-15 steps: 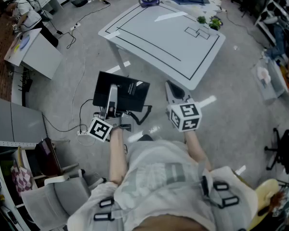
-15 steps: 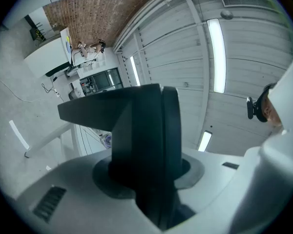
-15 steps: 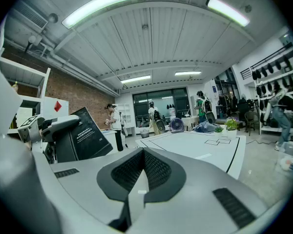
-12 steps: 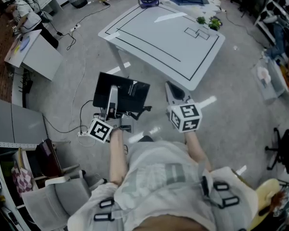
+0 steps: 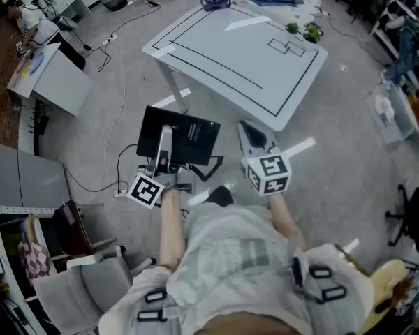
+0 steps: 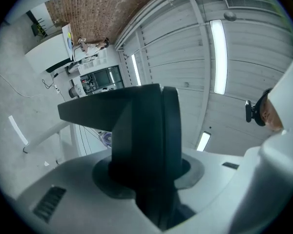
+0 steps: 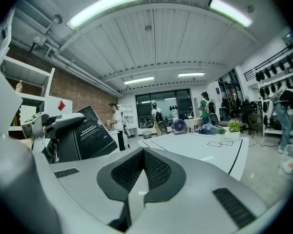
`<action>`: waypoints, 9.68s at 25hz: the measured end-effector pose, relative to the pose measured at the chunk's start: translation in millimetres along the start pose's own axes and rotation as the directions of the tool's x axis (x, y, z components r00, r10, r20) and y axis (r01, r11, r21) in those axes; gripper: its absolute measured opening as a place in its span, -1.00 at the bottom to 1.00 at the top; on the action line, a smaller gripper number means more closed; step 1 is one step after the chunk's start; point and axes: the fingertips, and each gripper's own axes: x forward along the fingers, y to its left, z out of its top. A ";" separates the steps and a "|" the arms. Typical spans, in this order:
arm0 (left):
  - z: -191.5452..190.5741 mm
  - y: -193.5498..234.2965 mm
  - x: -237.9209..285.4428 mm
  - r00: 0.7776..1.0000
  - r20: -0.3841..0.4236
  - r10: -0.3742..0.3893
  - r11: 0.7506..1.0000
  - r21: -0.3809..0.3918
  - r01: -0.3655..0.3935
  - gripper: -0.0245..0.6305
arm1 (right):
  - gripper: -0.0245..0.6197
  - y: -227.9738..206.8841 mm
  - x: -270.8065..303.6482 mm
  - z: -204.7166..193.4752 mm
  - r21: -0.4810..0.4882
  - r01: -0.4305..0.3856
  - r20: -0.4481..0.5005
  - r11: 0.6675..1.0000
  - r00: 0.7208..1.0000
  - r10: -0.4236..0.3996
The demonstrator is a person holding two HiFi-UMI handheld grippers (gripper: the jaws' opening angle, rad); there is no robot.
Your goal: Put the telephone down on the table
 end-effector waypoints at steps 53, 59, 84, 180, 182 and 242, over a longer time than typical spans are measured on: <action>86.3 194.5 414.7 0.916 -0.298 -0.269 0.962 -0.133 0.239 -0.44 | -0.90 -184.8 371.5 123.1 0.041 0.332 0.003 0.943 0.943 -0.332; 74.2 198.4 422.2 0.918 -0.307 -0.252 0.966 -0.142 0.218 -0.44 | -0.90 -192.6 375.8 120.9 0.043 0.291 0.005 0.956 0.957 -0.291; 29.4 196.9 465.4 0.847 -0.491 -0.204 0.977 -0.052 0.205 -0.44 | -0.90 -225.1 343.8 105.0 0.132 0.348 -0.016 0.928 0.937 -0.349; -178.3 325.4 526.6 0.469 -0.865 -0.178 0.979 -0.205 -0.006 -0.43 | -0.90 -270.3 296.5 12.7 0.304 0.549 -0.248 0.778 0.835 -0.492; -179.2 326.3 526.9 0.466 -0.867 -0.177 0.978 -0.208 -0.016 -0.43 | -0.90 -270.6 298.2 11.6 0.307 0.547 -0.249 0.779 0.836 -0.489; 1.3 254.7 568.3 0.784 -0.601 0.156 0.896 0.419 0.143 -0.07 | -0.90 -231.4 327.1 58.3 0.247 0.409 -0.124 0.878 0.912 -0.390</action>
